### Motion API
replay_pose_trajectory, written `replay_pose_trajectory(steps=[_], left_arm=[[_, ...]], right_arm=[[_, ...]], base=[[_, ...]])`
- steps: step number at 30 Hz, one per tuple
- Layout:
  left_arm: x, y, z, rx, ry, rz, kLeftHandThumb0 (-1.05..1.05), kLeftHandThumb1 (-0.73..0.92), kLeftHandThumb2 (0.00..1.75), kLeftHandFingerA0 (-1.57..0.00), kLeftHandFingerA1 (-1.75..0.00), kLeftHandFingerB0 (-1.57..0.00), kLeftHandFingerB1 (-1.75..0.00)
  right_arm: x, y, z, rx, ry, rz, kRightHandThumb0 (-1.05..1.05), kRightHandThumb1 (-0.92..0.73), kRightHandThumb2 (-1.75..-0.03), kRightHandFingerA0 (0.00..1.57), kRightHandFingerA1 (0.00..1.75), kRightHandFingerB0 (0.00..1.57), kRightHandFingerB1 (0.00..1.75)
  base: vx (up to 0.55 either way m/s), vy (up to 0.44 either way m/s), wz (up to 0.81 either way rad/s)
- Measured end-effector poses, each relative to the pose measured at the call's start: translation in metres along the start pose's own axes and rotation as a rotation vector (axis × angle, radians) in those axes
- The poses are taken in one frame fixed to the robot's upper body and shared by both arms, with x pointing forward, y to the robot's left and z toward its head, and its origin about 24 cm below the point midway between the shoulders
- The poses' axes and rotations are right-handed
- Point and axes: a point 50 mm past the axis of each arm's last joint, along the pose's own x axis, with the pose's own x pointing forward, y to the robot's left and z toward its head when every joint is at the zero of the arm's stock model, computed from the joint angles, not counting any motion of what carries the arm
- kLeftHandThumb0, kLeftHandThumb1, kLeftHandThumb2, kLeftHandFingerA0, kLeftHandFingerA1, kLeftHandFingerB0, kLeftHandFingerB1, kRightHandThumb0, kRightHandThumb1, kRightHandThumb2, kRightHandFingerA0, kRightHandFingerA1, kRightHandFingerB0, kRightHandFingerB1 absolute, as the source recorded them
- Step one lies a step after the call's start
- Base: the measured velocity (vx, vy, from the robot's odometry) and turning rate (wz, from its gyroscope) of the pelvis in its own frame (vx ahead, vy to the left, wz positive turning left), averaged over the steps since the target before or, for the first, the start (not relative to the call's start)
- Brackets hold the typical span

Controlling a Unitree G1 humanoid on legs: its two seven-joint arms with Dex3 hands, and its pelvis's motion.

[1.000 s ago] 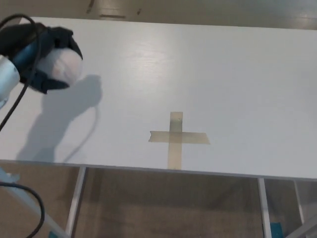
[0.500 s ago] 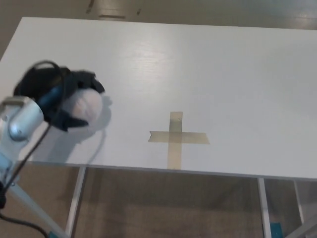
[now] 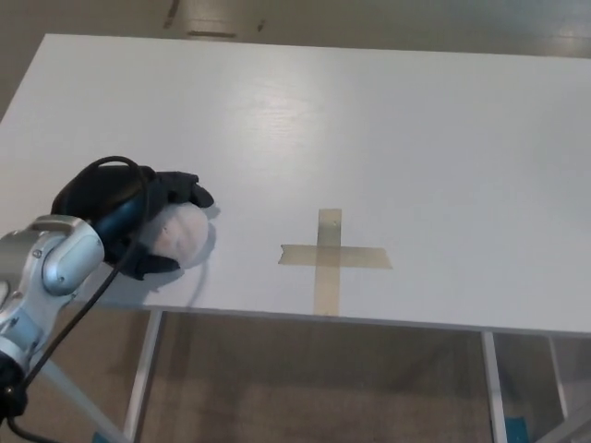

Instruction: Use the left hand to take the pink dumpling toy on a person's hand and put it on the desk.

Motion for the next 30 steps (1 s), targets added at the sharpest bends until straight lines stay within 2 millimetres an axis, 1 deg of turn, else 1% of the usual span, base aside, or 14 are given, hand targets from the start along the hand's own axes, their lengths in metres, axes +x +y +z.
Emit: replay_pose_trajectory(steps=[1,2,3,4,5,6,7,8,12,17,23,25,26,30], left_arm=[[0.0,0.0,0.0,0.004,0.002,-0.001,-0.24,0.43,0.9,-0.49,-0.63,-0.11,-0.46],[0.001,0.001,0.0,0.008,0.004,-0.003,-0.43,0.48,0.67,-0.32,-0.42,-0.18,-0.35],[0.001,0.0,0.001,0.014,0.009,-0.007,-0.43,0.48,0.67,-0.32,-0.42,-0.18,-0.35],[0.001,0.0,0.001,0.017,0.012,-0.01,-0.29,0.33,0.87,0.0,-0.48,0.0,-0.47],[0.002,-0.001,0.001,0.025,0.019,-0.02,-0.29,0.33,0.87,0.0,-0.48,0.0,-0.47],[0.002,-0.001,0.001,0.031,0.025,-0.028,-0.59,0.37,0.77,0.0,-0.15,-0.01,-0.22],[0.002,-0.001,0.001,0.031,0.025,-0.028,-0.72,0.37,0.73,0.0,-0.03,0.0,-0.13],[0.002,-0.002,0.001,0.044,0.036,-0.04,-0.82,0.45,0.59,0.0,-0.04,0.0,-0.16],[0.002,0.0,0.001,0.054,0.06,-0.052,-0.9,0.43,0.65,0.0,-0.01,0.0,-0.08],[-0.004,0.022,0.01,0.048,0.037,0.013,-0.95,0.47,0.67,0.0,-0.01,0.0,-0.08],[-0.017,0.068,0.033,0.038,-0.046,0.15,-0.96,0.46,0.68,0.0,-0.02,0.0,-0.1],[-0.021,0.076,0.038,0.035,-0.069,0.177,-0.96,0.46,0.69,0.0,-0.02,0.0,-0.1],[-0.028,0.088,0.046,0.035,-0.103,0.221,-0.93,0.35,0.73,0.0,0.0,0.0,-0.07],[-0.042,0.116,0.059,0.044,-0.171,0.318,-0.96,0.36,0.74,0.0,0.0,0.0,-0.06]], right_arm=[[0.0,0.0,0.0,0.0,-0.001,0.0,-0.23,-0.69,-0.6,0.67,0.46,0.56,0.44],[0.0,0.0,0.001,0.0,-0.002,-0.001,-0.23,-0.69,-0.6,0.67,0.46,0.56,0.44],[0.0,0.0,0.002,0.0,-0.004,-0.001,-0.23,-0.69,-0.6,0.67,0.46,0.56,0.44],[0.0,-0.001,0.002,0.0,-0.005,-0.001,-0.22,-0.69,-0.6,0.67,0.46,0.57,0.44],[0.0,-0.001,0.003,0.0,-0.007,-0.001,-0.22,-0.69,-0.6,0.67,0.46,0.57,0.44],[0.0,-0.001,0.003,0.0,-0.007,-0.002,-0.22,-0.69,-0.6,0.67,0.46,0.56,0.44],[0.0,-0.001,0.003,0.0,-0.007,-0.002,-0.22,-0.69,-0.6,0.67,0.46,0.56,0.44],[0.0,-0.001,0.004,0.0,-0.007,-0.002,-0.22,-0.69,-0.6,0.67,0.46,0.56,0.44],[0.0,-0.001,0.004,-0.003,-0.007,-0.001,-0.22,-0.69,-0.6,0.67,0.46,0.56,0.44],[0.0,-0.001,0.004,-0.01,-0.006,0.001,-0.22,-0.69,-0.6,0.67,0.46,0.56,0.44],[0.001,-0.001,0.007,-0.012,-0.012,0.003,-0.22,-0.69,-0.6,0.66,0.46,0.55,0.43],[0.001,-0.001,0.006,-0.012,-0.01,0.002,-0.22,-0.69,-0.6,0.65,0.46,0.55,0.43],[0.001,-0.002,0.005,-0.012,-0.007,0.002,-0.22,-0.69,-0.61,0.65,0.45,0.54,0.43],[0.001,-0.003,0.006,-0.008,-0.009,0.0,-0.22,-0.69,-0.61,0.65,0.45,0.55,0.43]], base=[[0.0,0.0,0.0],[0.0,0.0,0.0],[0.0,0.0,0.0],[0.0,0.0,0.0],[0.0,0.0,0.0],[0.0,0.0,0.0],[0.0,0.0,0.0],[0.0,0.0,0.0],[0.0,0.0,0.0],[0.0,0.0,0.0],[0.0,0.0,0.0],[0.0,0.0,0.0],[0.0,0.0,0.0],[0.0,0.0,0.0]])
